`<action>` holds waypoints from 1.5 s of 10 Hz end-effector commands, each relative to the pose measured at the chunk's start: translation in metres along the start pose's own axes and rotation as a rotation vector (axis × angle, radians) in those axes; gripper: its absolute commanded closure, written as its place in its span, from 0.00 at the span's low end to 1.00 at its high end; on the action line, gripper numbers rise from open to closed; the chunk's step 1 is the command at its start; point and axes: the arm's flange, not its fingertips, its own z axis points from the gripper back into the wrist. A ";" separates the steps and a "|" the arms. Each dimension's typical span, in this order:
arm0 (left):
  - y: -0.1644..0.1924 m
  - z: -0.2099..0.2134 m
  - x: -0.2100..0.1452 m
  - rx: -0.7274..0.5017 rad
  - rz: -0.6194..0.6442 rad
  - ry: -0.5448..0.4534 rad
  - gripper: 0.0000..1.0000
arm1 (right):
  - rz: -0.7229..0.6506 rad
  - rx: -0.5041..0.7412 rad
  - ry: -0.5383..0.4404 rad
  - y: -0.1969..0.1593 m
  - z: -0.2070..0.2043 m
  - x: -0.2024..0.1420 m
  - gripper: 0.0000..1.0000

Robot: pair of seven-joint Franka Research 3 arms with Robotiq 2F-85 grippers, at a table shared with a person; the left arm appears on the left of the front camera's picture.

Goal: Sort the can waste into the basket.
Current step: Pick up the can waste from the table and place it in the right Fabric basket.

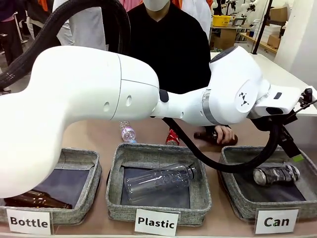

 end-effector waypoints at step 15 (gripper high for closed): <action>-0.115 0.276 -0.103 -0.062 0.194 -0.197 0.00 | 0.288 0.319 0.446 0.087 -0.242 0.050 0.00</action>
